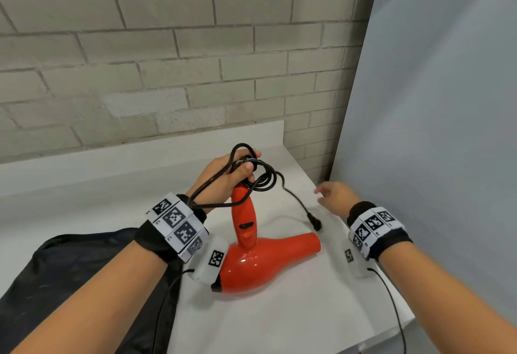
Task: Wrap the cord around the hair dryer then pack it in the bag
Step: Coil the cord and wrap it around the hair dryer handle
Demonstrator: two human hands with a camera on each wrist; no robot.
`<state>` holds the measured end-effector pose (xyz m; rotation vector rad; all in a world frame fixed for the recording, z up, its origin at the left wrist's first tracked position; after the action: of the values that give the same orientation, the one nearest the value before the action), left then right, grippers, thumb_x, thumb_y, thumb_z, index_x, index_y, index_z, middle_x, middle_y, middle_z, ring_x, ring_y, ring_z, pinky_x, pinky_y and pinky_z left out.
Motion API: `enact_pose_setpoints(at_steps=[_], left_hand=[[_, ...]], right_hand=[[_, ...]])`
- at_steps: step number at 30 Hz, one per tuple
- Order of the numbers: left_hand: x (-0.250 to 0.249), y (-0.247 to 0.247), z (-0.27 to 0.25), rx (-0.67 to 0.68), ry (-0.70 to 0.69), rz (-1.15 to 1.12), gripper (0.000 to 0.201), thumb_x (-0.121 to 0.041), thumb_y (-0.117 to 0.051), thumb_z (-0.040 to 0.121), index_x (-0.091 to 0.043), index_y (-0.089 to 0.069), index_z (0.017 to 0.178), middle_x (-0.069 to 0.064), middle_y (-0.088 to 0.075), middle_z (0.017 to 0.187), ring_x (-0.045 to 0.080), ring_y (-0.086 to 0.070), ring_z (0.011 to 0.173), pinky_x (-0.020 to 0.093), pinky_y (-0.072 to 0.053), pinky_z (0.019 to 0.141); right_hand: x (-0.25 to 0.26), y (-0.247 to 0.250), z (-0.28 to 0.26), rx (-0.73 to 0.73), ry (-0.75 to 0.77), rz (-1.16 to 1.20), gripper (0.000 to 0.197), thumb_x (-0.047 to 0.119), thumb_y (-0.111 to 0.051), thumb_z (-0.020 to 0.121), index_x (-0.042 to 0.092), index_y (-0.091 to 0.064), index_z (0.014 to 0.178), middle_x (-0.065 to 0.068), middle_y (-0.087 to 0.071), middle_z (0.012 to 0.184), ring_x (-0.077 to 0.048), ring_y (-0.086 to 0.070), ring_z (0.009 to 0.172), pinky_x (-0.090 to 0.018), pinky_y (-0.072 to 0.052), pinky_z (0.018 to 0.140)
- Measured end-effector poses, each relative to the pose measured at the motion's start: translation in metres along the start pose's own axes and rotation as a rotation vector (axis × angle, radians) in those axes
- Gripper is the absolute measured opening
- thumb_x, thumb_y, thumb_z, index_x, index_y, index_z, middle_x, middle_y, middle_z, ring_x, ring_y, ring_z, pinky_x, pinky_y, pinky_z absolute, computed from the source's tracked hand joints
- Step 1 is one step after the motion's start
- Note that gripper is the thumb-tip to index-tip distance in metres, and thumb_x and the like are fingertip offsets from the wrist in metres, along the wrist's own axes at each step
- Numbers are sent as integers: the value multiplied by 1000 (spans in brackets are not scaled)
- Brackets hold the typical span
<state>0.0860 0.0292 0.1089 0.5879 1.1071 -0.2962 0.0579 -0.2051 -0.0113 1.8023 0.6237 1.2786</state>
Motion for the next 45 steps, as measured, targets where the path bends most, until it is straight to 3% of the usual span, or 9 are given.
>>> enact_pose_setpoints(at_steps=[4, 8, 15, 21, 25, 29, 35, 41, 45], left_hand=[[-13, -9, 2, 24, -18, 14, 21, -9, -43, 93, -14, -53, 110, 3, -57, 69, -5, -58, 61, 7, -45, 61], [-17, -12, 4, 36, -20, 0, 21, -5, -43, 92, -8, -52, 111, 4, -55, 69, -6, -57, 61, 5, -44, 62], [7, 3, 1, -19, 83, -118, 21, -7, -40, 93, -19, -52, 105, -5, -60, 90, -4, -65, 71, 12, -52, 64], [4, 9, 0, -9, 44, -146, 31, -5, -39, 93, -24, -49, 115, 0, -58, 90, -2, -60, 68, 15, -51, 69], [0, 2, 4, 18, 5, -71, 37, -9, -41, 93, -36, -46, 118, 1, -51, 74, 5, -52, 66, 30, -46, 74], [1, -5, 8, 20, 4, -91, 35, -7, -40, 93, -25, -46, 123, 6, -47, 67, 2, -52, 62, 23, -48, 77], [9, 4, 12, 8, 65, -93, 30, -7, -37, 94, -29, -52, 109, 0, -57, 79, 0, -48, 55, 24, -40, 62], [6, 7, 9, 41, 13, -58, 27, -9, -36, 95, -27, -56, 100, -2, -44, 70, 0, -41, 55, 15, -32, 54], [5, 5, 10, 19, -10, -59, 31, -8, -38, 95, -31, -58, 98, 6, -48, 77, 6, -40, 57, 22, -32, 58]], right_hand=[[114, 4, -34, 111, 497, 296, 40, 3, -48, 90, 19, -51, 128, 0, -56, 128, -10, -52, 108, -22, -41, 93], [159, 8, -48, 122, 669, 363, 23, 6, -55, 89, 12, -64, 110, 5, -65, 102, 7, -58, 89, -7, -44, 82], [101, 35, -7, -180, 353, 345, 22, 4, -46, 91, -2, -63, 104, -9, -60, 84, -14, -52, 72, -22, -41, 70], [35, 10, 28, 2, -58, -141, 24, 7, -42, 93, -2, -62, 103, -15, -55, 93, -22, -51, 78, -32, -48, 77], [90, -14, 8, 101, 309, -132, 51, 8, -51, 88, 17, -39, 136, -8, -46, 138, -24, -42, 127, -36, -35, 108], [153, -17, -26, 188, 622, 228, 38, 9, -53, 90, 14, -50, 128, -4, -56, 129, -12, -51, 116, -24, -40, 100], [138, 34, -19, -169, 481, 357, 24, 9, -38, 96, 5, -59, 86, -2, -53, 64, -11, -50, 59, -6, -40, 54], [64, 21, 23, -57, -16, -109, 26, 0, -37, 93, 5, -62, 89, -19, -63, 108, -31, -58, 99, -30, -43, 79], [101, -1, -5, 148, 252, 104, 63, -15, -36, 77, 19, -48, 129, -4, -50, 133, -20, -48, 114, -25, -38, 87]])
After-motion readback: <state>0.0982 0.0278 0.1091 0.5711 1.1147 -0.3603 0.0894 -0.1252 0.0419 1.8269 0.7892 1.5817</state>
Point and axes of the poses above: each hand's wrist, its own z-axis towards the middle knuckle, its own y-axis out of the back of the hand, x = y × z, the point moved 10 cm from there along z, towards the middle knuckle
